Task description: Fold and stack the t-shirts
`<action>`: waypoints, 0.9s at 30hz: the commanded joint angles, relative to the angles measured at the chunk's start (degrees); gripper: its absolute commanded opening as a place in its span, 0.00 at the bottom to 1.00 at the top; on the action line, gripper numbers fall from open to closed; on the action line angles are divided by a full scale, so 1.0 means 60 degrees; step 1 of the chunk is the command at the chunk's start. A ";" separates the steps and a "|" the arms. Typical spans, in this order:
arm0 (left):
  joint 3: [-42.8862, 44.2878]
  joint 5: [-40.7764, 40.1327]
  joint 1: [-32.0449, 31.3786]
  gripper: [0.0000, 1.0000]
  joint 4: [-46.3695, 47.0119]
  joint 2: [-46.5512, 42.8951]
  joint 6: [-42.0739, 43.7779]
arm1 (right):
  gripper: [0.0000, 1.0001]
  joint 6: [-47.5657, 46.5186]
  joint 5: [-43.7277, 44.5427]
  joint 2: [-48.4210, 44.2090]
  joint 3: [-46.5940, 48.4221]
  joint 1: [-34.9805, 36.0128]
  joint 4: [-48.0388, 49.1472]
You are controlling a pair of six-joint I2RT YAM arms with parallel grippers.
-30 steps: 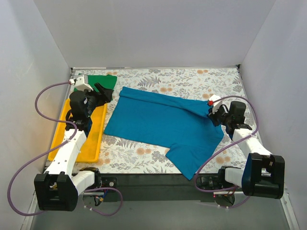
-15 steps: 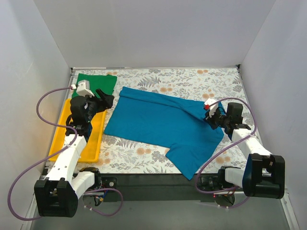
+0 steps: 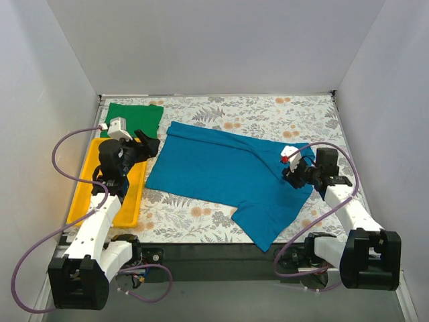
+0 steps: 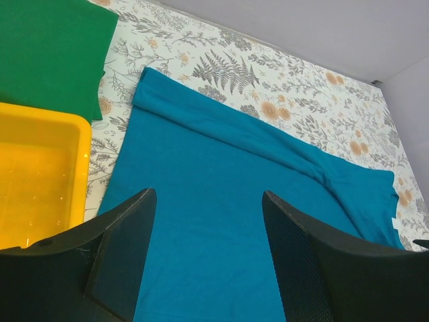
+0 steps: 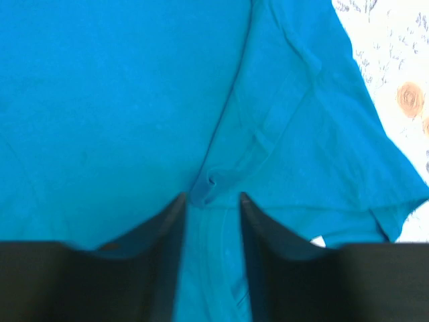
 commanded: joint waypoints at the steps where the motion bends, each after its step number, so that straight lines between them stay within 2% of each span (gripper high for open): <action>1: -0.0163 0.0075 0.0008 0.63 -0.0103 -0.0469 0.0206 | 0.49 -0.0900 0.0428 -0.0819 0.0045 0.0035 -0.1044; 2: -0.0206 0.0061 0.0007 0.63 -0.0118 -0.0542 0.0221 | 0.67 -0.0755 0.0590 -0.1111 0.0088 0.0035 -0.0971; 3: -0.0236 0.0075 -0.0007 0.63 -0.0132 -0.0586 0.0207 | 0.72 -0.0101 0.0737 -0.1099 0.0350 0.0035 -0.0811; 5: -0.0265 0.0090 -0.0036 0.63 -0.0161 -0.0674 0.0235 | 0.74 0.0722 0.0943 -0.0475 0.0848 0.0035 -0.0531; 8: -0.0236 0.0061 -0.0110 0.64 -0.0481 -0.0806 0.0382 | 0.73 0.2859 0.0608 0.0829 0.2253 0.0035 -0.0487; 10: -0.0236 -0.0099 -0.0139 0.63 -0.0805 -0.0967 0.0528 | 0.73 0.4248 0.0213 0.2221 0.3072 0.0035 -0.0443; 11: -0.0280 -0.0129 -0.0154 0.63 -0.0908 -0.1142 0.0572 | 0.69 0.4561 0.0109 0.3067 0.3323 0.0035 -0.0414; 13: -0.0411 -0.0174 -0.0212 0.63 -0.1099 -0.1289 0.0616 | 0.68 0.4943 0.0093 0.3775 0.3981 0.0035 -0.0414; 14: -0.0455 -0.0159 -0.0227 0.63 -0.1128 -0.1377 0.0617 | 0.65 0.4960 0.0166 0.4083 0.4174 0.0310 -0.0428; 17: -0.0456 -0.0071 -0.0271 0.63 -0.1114 -0.1276 0.0587 | 0.63 0.4945 0.0240 0.5225 0.4890 0.0342 -0.0502; 27: -0.0456 0.0075 -0.0271 0.63 -0.1041 -0.1041 0.0558 | 0.57 0.4857 0.0431 0.6825 0.5860 0.0371 -0.0780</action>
